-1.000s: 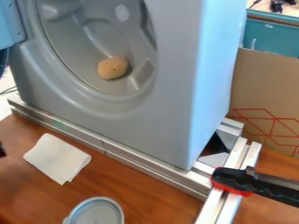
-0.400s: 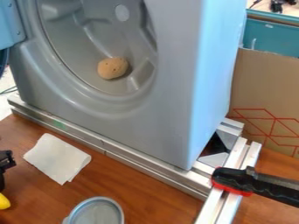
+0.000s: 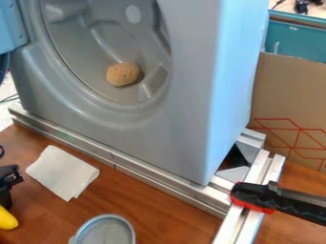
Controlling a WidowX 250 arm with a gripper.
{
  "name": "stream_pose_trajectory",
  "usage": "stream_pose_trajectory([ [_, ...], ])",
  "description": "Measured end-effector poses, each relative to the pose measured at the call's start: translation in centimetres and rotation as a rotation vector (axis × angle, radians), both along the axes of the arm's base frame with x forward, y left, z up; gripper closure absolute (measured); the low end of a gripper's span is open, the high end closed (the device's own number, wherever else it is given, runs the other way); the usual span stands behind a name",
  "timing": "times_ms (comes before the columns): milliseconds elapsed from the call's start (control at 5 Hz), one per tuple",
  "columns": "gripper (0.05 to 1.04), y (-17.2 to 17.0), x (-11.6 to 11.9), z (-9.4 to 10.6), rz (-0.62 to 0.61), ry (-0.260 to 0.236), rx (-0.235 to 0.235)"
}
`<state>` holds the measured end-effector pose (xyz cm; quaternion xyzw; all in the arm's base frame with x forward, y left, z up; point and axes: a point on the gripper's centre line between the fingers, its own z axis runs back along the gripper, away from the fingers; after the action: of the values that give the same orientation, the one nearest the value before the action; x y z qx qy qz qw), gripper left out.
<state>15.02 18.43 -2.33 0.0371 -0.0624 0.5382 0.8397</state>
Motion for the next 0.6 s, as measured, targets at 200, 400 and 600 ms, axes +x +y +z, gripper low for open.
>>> stream_pose_trajectory([
  [200,0.509,-0.1,0.2,0.1,-0.001,-0.001,-0.020],
  [400,0.201,-0.2,-0.2,0.5,0.033,0.041,-0.046],
  [600,0.070,-0.3,-0.2,1.9,0.022,0.047,-0.022],
])
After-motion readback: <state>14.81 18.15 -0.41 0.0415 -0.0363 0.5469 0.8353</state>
